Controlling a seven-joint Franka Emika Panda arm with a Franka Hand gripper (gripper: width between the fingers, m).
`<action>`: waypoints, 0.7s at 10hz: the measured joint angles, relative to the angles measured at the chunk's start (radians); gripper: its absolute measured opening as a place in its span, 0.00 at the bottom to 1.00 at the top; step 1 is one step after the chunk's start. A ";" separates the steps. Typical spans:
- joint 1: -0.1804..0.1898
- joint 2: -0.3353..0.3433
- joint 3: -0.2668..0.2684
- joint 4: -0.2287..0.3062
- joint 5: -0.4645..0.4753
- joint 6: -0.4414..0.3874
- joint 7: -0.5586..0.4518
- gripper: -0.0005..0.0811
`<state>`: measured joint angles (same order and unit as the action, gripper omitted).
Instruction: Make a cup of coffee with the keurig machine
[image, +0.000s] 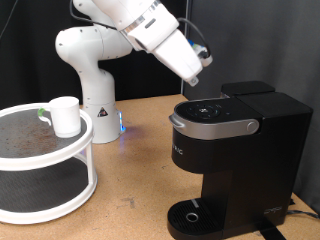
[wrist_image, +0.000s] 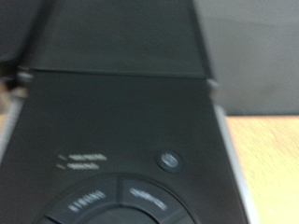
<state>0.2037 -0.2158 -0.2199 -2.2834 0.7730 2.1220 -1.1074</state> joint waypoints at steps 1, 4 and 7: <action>0.000 -0.004 0.007 -0.024 0.015 0.061 0.055 0.01; -0.022 -0.068 0.010 -0.128 -0.020 0.154 0.180 0.01; -0.054 -0.156 -0.021 -0.199 -0.056 0.089 0.140 0.01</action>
<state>0.1500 -0.3718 -0.2411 -2.4827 0.7167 2.2106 -0.9677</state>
